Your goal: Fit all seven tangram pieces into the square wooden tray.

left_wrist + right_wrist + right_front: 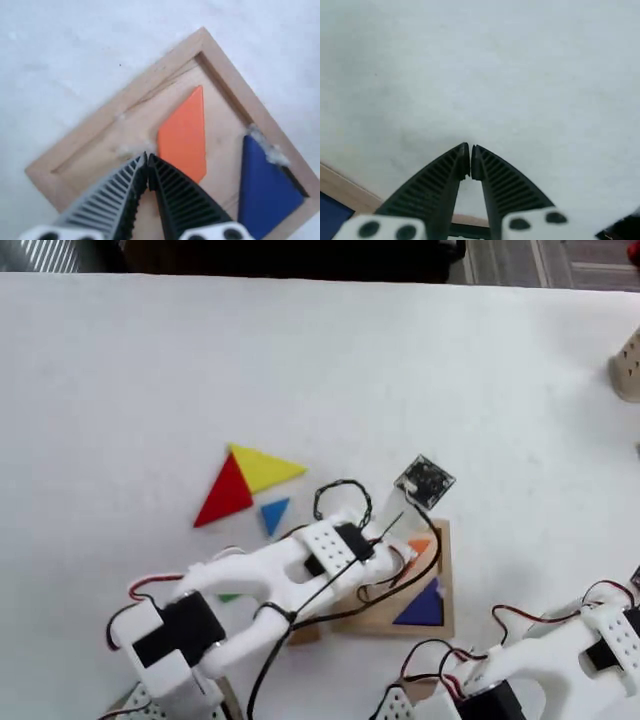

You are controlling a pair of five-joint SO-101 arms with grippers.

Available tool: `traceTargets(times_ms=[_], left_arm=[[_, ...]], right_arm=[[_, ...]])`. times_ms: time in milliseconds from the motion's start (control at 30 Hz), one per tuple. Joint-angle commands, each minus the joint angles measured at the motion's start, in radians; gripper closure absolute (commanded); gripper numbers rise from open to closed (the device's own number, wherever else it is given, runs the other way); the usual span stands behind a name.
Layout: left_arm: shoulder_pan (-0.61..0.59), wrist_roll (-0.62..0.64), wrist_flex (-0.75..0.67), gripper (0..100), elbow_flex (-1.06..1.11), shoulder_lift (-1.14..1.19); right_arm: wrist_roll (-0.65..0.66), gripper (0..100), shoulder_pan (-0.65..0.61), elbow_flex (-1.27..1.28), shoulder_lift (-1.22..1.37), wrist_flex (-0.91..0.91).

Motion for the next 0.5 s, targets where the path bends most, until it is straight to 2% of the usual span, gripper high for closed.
traceTargets(times_ms=[0,200,333,467], left_arm=[[0.013,-0.018,0.006,98,-0.012,-0.018],[-0.019,-0.015,-0.023,98,-0.028,-0.073],[-0.061,-0.014,-0.147,98,-0.021,-0.140],[-0.051,-0.014,-0.239,98,-0.034,-0.101]], right_arm=[[0.017,98.1,0.007,-0.035,-0.030,-0.012],[0.018,98.1,0.007,-0.035,-0.030,-0.012],[0.018,98.1,0.007,-0.035,-0.030,-0.012],[0.018,98.1,-0.018,-0.034,-0.024,-0.010]])
